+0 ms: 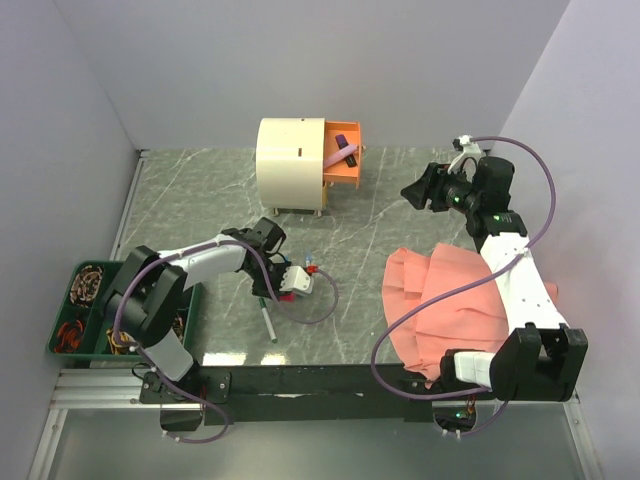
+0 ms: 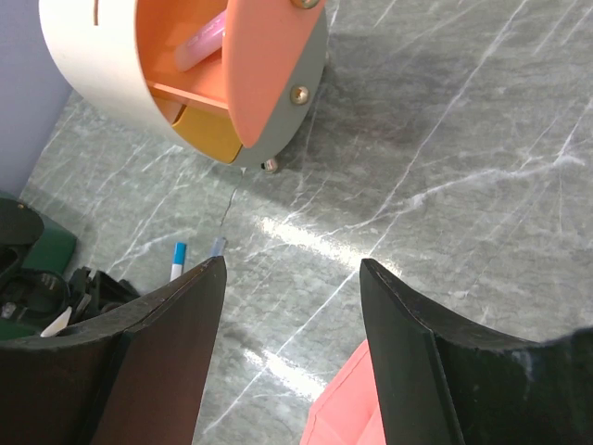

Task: Sort the stationery into containers
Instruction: Pick up the pen from the center of the board, then place the pen in the drawer.

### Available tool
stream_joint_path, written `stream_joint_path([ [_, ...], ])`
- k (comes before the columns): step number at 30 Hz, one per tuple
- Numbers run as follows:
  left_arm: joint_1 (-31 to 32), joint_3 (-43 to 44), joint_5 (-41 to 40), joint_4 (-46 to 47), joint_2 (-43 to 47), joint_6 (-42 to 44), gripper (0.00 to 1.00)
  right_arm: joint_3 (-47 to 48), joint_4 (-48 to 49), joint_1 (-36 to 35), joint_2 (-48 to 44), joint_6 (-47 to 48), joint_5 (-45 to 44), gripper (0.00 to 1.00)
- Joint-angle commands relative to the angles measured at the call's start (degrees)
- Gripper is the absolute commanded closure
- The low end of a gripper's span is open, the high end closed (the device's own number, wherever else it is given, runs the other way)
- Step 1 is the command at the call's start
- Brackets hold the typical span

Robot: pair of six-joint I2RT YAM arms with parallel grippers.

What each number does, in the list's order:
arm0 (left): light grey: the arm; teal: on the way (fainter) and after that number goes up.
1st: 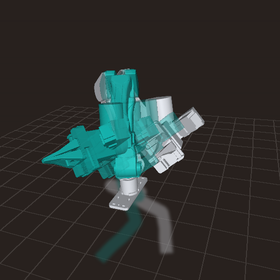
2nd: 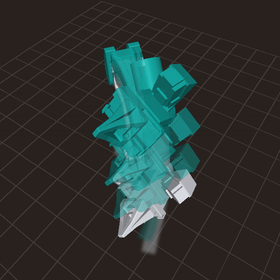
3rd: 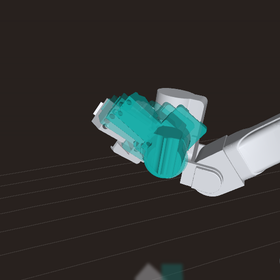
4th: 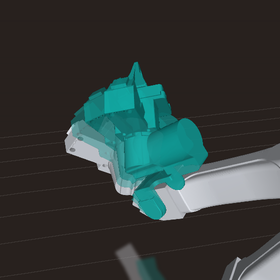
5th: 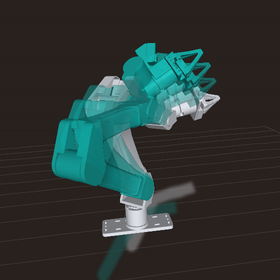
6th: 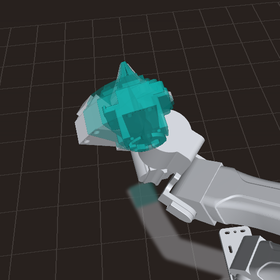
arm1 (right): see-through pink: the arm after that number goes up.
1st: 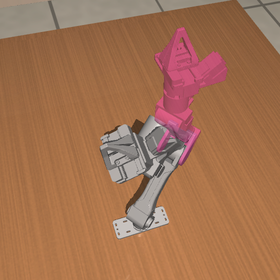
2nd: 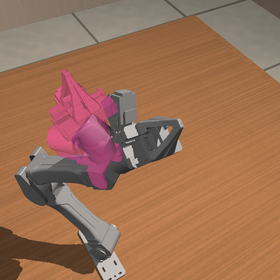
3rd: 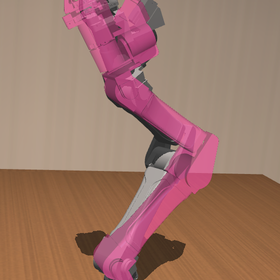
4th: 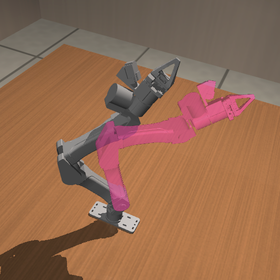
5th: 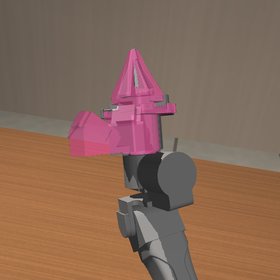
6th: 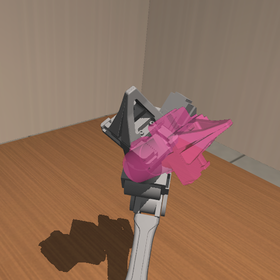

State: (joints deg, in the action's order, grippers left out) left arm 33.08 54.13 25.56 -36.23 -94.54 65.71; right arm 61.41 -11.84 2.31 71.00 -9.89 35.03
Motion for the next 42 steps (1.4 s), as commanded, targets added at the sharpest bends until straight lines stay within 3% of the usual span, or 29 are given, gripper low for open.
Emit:
stream_joint_path([
  [1, 0.32, 2.03, 1.24, -1.21, -0.38, -0.14, 0.81, 1.7, 0.85, 0.59, 0.8, 1.01, -0.31, 0.32],
  [4, 0.32, 6.94, 3.96, -4.72, 1.28, -2.78, 0.96, 3.1, 0.76, 0.59, 1.5, 1.1, -0.31, 0.32],
  [10, 0.49, 31.0, 14.68, -21.58, 1.56, -6.65, 0.97, 4.86, 0.41, 0.59, 2.74, 0.84, -0.48, 0.32],
  [14, 0.49, 50.14, 21.36, -22.5, -2.74, -16.54, 0.96, 4.86, 0.76, 0.68, 3.18, 0.49, -1.1, 0.32],
  [18, 0.49, 59.68, 25.5, -10.12, -6.52, -31.23, 0.93, 4.25, 1.46, 0.77, 3.27, -0.92, -1.54, 0.32],
  [19, 0.49, 60.56, 26.37, -1.74, -7.23, -34.3, 0.92, 3.99, 1.55, 0.77, 3.35, -1.27, -1.54, 0.32],
  [21, 0.06, 61.18, 26.55, 8.22, -8.99, -46.33, 0.92, 4.07, 1.64, 0.95, 3.44, -2.32, -1.54, 0.32],
  [22, -0.29, 61.01, 27.17, 18.11, -9.69, -50.64, 0.92, 3.98, 1.64, 1.21, 3.53, -2.59, -1.54, 0.32],
  [25, -2.66, 61.79, 26.47, 32.15, -14.69, -76.51, 0.91, 3.98, 2.16, 1.91, 4.05, -4.69, -1.19, 0.32],
  [27, -4.07, 65.65, 25.42, 39.55, -19.7, -82.48, 0.91, 3.9, 2.6, 2.18, 4.32, -6.19, -0.75, 0.32],
  [42, -5.66, 75.68, 12.6, 40.09, -32.02, -75.91, 0.84, 2.05, 3.4, 4.2, 4.67, -7.42, -0.4, 0.32],
])
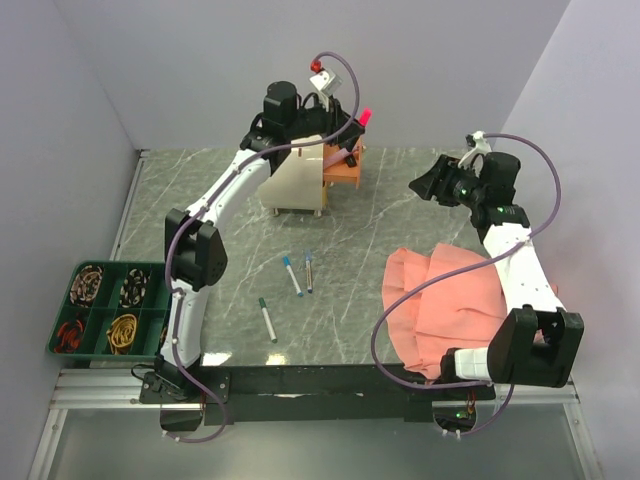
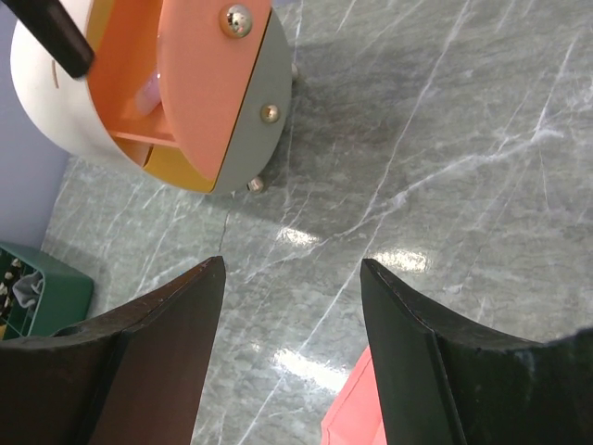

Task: Sort the stationery into containers
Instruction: Place the pen in the drawer, then pick up the pen from the center of the board.

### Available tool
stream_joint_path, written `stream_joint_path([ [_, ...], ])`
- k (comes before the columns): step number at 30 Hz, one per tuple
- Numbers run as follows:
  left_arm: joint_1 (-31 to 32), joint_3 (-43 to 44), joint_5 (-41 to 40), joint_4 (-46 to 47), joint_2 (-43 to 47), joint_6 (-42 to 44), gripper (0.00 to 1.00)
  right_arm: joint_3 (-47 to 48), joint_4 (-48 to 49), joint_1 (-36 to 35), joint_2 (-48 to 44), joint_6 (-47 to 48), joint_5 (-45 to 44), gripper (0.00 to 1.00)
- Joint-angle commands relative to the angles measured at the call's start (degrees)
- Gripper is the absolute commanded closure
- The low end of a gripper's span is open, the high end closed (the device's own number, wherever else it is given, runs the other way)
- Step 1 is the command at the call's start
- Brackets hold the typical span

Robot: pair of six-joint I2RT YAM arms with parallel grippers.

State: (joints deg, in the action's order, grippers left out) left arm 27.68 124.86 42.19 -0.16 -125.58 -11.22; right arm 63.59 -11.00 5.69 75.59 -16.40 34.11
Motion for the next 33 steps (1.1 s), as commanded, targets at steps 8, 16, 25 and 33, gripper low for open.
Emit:
stream_joint_path([
  [8, -1.31, 7.07, -12.22, 3.59, -2.3, 1.73, 0.66, 1.79, 2.65, 0.9, 2.89, -0.82, 0.34, 0.32],
  [16, -3.07, 8.3, -15.65, 2.1, -3.62, 3.84, 0.53, 3.99, 2.74, 0.9, 4.65, -1.09, 0.35, 0.32],
  [25, -3.16, 10.49, -21.44, 4.64, -1.87, 5.24, 0.27, 2.33, 2.66, 0.9, 3.51, -1.18, 0.43, 0.32],
  [33, -4.83, 3.92, -27.34, -1.66, 12.79, 5.51, 0.15, 1.19, 0.82, 0.2, 0.35, 0.05, 0.44, 0.32],
])
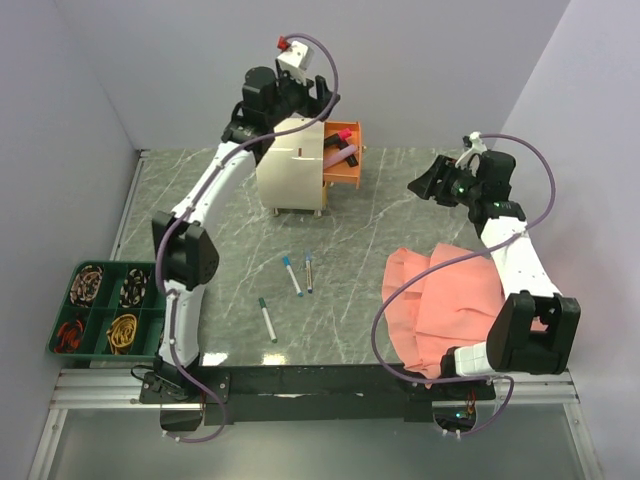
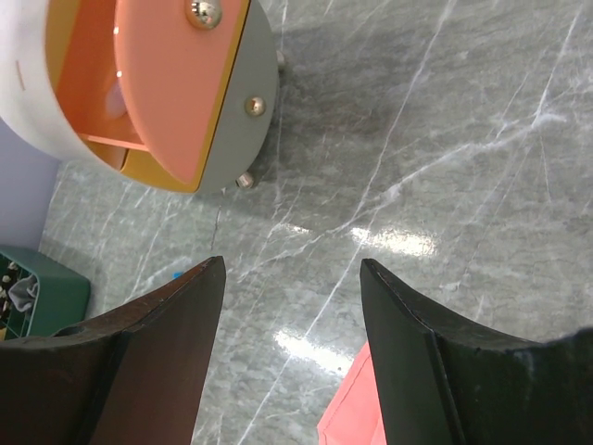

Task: Sort the stationery into containers
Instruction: Pick up the pen from the center of the board.

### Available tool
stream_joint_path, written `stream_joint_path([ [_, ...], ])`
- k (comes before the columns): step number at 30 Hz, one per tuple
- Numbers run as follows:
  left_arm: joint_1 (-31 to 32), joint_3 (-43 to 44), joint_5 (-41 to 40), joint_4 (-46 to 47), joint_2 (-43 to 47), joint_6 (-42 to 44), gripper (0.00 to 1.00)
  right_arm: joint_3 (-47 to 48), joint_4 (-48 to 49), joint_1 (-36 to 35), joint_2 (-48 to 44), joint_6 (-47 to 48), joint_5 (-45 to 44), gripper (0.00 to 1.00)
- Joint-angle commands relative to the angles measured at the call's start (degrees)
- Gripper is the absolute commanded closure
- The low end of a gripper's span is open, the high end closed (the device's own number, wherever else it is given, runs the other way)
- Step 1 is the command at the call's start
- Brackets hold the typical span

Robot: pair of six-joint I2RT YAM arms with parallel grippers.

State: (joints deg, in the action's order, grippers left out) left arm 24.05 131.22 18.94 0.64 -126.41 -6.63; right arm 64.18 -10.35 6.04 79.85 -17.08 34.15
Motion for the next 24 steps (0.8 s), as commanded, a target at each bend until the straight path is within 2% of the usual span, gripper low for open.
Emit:
stream_joint_path([
  [1, -1.81, -6.37, -5.04, -3.97, 18.69, 1.62, 0.15, 0.16, -0.19, -0.68, -4.53, 1.69, -0.22, 0.32],
  [3, -2.26, -13.06, -10.92, -7.75, 25.13, 1.71, 0.14, -1.16, -1.16, -2.61, -6.72, 3.01, -2.67, 0.33],
  [4, -2.34, -21.79, -13.73, -8.81, 32.03, 1.1, 0.14, -1.6, -1.51, -3.4, -7.51, 4.24, -4.17, 0.33],
  [5, -2.34, -26.41, -18.1, -9.69, 35.41, 0.49, 0.14, -2.47, -1.95, -5.49, -9.09, 4.86, -6.09, 0.33],
  [7, -2.26, -37.98, -21.55, -14.25, 44.09, -3.53, 0.15, -3.27, -3.62, -8.22, -10.24, 7.22, -11.29, 0.33],
  [9, -2.26, -44.44, -23.06, -20.9, 48.6, -6.1, 0.16, -3.71, -5.72, -13.13, -11.65, 9.08, -14.97, 0.33],
  [10, -2.26, -50.82, -22.9, -22.17, 52.72, -8.02, 0.17, -3.71, -6.34, -14.9, -12.0, 10.04, -17.78, 0.33],
  [13, -2.34, -60.34, -20.7, -25.94, 58.45, -10.84, 0.19, -3.19, -9.42, -21.23, -12.71, 11.62, -22.09, 0.34],
  [16, -3.92, -67.55, -19.47, -25.09, 62.84, -13.75, 0.2, -3.1, -9.43, -28.86, -12.88, 10.94, -24.65, 0.36],
  [19, -7.42, -72.4, -19.47, -22.54, 66.54, -14.99, 0.2, -2.66, -8.29, -35.1, -10.69, 5.85, -24.4, 0.42],
  [21, -9.45, -73.91, -19.73, -21.04, 68.04, -14.55, 0.19, -2.13, -7.41, -38.98, -8.32, 4.26, -26.5, 0.43],
  [22, -11.46, -74.7, -20.86, -20.34, 69.53, -14.46, 0.18, -1.78, -7.14, -44.22, -6.83, 4.6, -27.29, 0.43],
  [24, -13.85, -75.4, -21.66, -18.58, 71.38, -14.03, 0.17, -0.73, -6.53, -49.26, -4.81, 4.52, -30.8, 0.42],
])
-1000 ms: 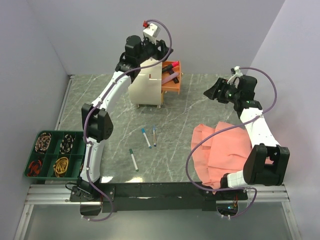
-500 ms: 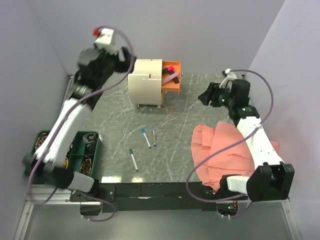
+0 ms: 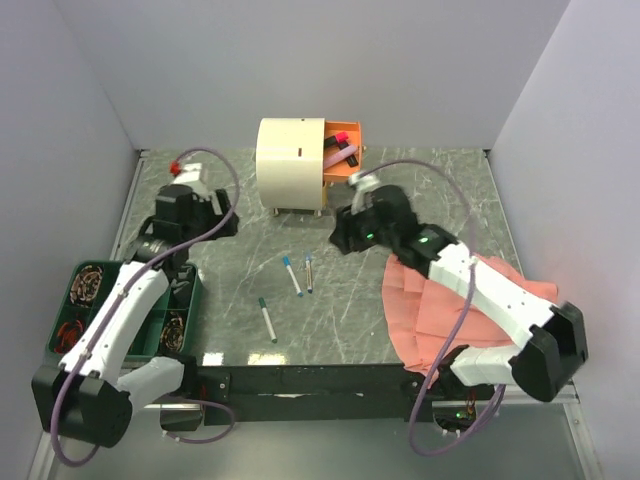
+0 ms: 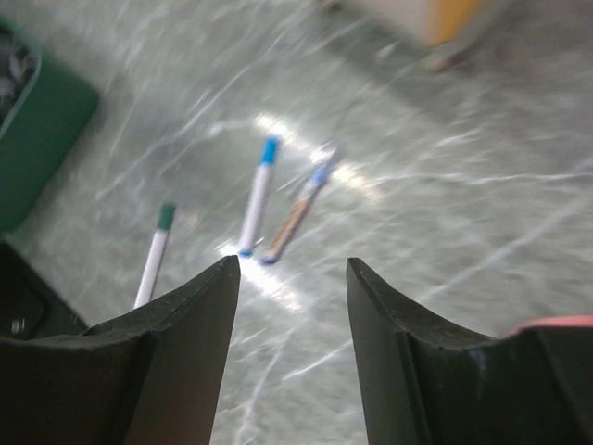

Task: Sort the stationery into containers
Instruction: Pick up the pen from the center of the board.

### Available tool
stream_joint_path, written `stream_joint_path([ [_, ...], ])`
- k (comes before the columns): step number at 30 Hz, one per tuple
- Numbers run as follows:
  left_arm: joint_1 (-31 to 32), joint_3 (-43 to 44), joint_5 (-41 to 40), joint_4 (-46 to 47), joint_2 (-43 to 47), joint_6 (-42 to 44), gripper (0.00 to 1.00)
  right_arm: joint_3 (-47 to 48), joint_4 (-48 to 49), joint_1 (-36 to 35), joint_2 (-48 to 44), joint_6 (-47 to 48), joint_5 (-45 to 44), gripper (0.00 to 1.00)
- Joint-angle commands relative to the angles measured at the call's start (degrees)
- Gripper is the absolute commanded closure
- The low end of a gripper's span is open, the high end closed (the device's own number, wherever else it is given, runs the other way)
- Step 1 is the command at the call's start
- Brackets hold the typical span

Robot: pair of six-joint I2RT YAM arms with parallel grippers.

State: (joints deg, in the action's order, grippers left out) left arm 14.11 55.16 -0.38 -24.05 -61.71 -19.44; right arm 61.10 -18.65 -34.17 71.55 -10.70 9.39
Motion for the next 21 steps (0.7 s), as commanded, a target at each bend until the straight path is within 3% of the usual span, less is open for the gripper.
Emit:
stream_joint_path([
  [1, -6.26, 0.13, -2.52, 6.38, 8.78, -0.86, 0.17, 2.62, 1.78, -10.9, 6.03, -2.91, -7.27, 0.41],
  [6, -10.59, 0.39, -6.03, 2.19, 14.68, 2.47, 0.09, 6.3, 0.29, -18.82, 15.71, -10.82, -17.72, 0.36],
  [13, -13.93, 2.76, -9.98, -5.99, 22.94, 7.48, 0.01, 12.11, -0.06, -21.99, 28.8, -14.17, -21.16, 0.37],
  [21, -17.27, 3.29, -11.48, -9.61, 27.43, 9.77, 0.01, 14.75, 0.9, -22.87, 36.64, -13.48, -22.84, 0.43],
])
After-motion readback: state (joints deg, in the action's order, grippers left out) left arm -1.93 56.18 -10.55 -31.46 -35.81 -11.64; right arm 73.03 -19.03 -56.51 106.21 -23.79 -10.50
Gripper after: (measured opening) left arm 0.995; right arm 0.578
